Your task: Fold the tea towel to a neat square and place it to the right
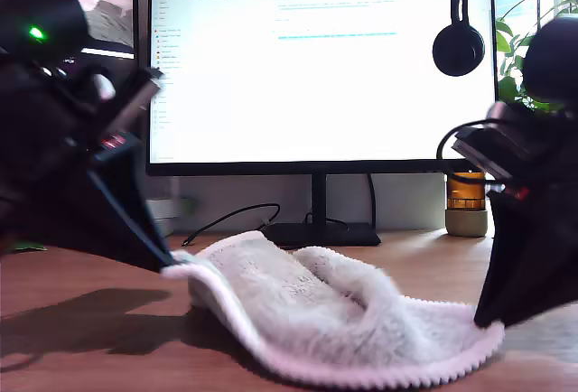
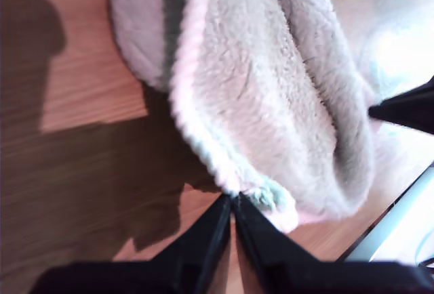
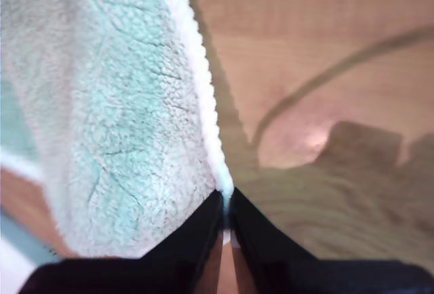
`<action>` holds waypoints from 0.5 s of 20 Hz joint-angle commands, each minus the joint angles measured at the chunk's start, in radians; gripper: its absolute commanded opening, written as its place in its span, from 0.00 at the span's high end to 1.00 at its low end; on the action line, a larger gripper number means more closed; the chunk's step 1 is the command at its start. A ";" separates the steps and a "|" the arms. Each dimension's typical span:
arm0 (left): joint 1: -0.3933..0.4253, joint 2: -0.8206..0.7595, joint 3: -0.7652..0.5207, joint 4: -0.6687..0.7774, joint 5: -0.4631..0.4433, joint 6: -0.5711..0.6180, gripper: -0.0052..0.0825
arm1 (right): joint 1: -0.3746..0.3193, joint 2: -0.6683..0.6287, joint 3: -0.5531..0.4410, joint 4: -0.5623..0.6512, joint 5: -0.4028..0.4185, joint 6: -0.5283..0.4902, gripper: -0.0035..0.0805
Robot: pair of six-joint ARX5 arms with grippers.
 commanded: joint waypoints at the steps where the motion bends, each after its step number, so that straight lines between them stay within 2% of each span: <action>1: 0.008 0.001 0.004 -0.033 -0.006 0.030 0.97 | 0.002 0.007 0.023 -0.035 0.024 -0.021 0.97; 6: 0.009 -0.008 0.004 -0.092 -0.029 0.065 0.97 | 0.002 0.006 0.084 -0.172 0.103 -0.027 0.97; 10: 0.008 -0.043 0.004 -0.177 -0.040 0.087 0.97 | 0.004 -0.002 0.093 -0.280 0.167 -0.028 0.97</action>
